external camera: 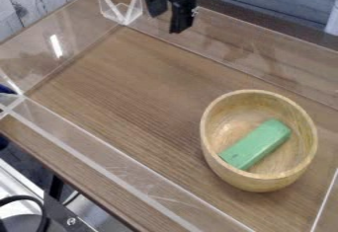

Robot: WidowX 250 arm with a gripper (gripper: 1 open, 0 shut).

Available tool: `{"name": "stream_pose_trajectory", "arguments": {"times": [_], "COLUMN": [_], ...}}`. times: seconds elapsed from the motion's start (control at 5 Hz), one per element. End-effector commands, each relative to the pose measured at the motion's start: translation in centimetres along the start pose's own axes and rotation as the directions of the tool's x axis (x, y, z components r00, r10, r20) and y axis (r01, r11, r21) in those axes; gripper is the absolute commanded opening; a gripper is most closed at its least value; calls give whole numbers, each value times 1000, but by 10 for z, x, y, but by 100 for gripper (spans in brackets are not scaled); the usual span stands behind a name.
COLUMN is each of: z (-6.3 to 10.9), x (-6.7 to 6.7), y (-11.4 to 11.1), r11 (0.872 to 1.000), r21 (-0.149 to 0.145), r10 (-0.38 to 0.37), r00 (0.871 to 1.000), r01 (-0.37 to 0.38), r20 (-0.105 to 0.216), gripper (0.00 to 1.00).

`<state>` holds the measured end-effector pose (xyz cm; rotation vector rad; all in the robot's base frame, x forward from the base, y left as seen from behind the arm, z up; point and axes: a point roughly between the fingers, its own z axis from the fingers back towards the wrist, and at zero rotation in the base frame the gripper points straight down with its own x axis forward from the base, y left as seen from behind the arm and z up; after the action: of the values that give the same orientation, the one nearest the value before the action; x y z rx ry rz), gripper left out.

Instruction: Put the green block in the brown bowl

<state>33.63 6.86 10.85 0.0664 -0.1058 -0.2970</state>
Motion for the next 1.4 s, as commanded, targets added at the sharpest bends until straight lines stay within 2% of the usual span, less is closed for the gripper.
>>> {"name": "stream_pose_trajectory", "arguments": {"times": [0.0,0.4,0.8,1.0,1.2], "z": [17,9,4,1,0], "x": [7,24,16,18,18], "y": [-3,-5,7,8,9], "r11": [1000,999,999,999,999], "r21": [21,50,39,45,52], "r10": [-13,2,3,-3,-8], "r00": [998,999,999,998,996], "r01": [12,-5,-5,0,4], "r20": [57,47,50,69,88], "gripper": [100,100,100,0,0]}}
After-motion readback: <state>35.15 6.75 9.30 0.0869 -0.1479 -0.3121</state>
